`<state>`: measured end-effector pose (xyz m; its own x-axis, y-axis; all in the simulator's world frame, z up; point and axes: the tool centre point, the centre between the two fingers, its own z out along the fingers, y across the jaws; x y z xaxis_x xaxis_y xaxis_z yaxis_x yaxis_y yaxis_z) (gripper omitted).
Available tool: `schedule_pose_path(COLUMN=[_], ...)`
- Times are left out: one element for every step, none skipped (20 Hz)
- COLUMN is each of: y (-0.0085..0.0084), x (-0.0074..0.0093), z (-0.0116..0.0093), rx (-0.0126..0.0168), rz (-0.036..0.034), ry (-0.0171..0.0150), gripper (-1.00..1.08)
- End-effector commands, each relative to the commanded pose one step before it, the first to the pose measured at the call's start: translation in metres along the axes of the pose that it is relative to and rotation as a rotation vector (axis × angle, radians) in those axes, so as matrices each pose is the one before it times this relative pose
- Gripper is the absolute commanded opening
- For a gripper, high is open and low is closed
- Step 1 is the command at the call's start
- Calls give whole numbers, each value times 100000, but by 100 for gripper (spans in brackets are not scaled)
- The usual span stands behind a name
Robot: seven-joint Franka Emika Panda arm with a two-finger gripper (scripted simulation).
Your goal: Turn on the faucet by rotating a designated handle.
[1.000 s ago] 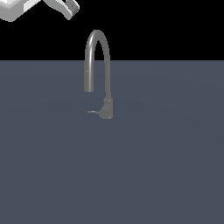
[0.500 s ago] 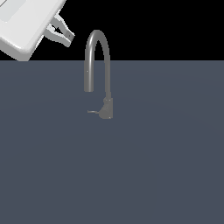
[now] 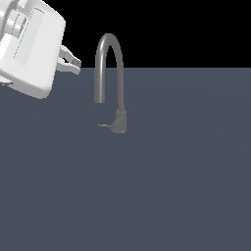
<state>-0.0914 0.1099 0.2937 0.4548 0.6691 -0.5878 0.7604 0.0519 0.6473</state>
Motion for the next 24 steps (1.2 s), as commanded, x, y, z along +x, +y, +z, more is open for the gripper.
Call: schedule_pose_path(y=[-381, -151, -151, -150, -150, -149, -149, -149, -149, -149, -149, -150, -150, -150, -151, -151, -152, -153, -153, -154, -155, -156, -156, -157], x=[924, 355, 353, 351, 350, 349, 348, 347, 346, 346, 346, 345, 345, 345, 344, 344, 344, 344, 343, 343, 343, 342, 341, 341], z=[444, 179, 179, 178, 178, 178, 178, 178, 178, 178, 178, 179, 179, 179, 180, 181, 181, 181, 182, 183, 183, 184, 184, 185], rx=[-4347, -1664, -1657, -1653, -1648, -1644, -1642, -1639, -1637, -1636, -1636, -1634, -1634, -1634, -1633, -1633, -1633, -1633, -1633, -1631, -1631, -1630, -1628, -1626], rz=[-4314, -1677, -1669, -1662, -1656, -1651, -1648, -1644, -1642, -1641, -1640, -1639, -1640, -1641, -1641, -1643, -1644, -1646, -1648, -1649, -1652, -1653, -1655, -1656], ry=[-255, -136, -137, -139, -141, -142, -144, -146, -148, -151, -153, -155, -157, -160, -162, -165, -168, -170, -173, -175, -178, -181, -183, -186], gripper=[-100, -100, -100, -100, -100, -100, -100, -100, -100, -100, -100, -100, -100, -100, -100, -100, -100, -100, -100, -100, -100, -100, -100, -100])
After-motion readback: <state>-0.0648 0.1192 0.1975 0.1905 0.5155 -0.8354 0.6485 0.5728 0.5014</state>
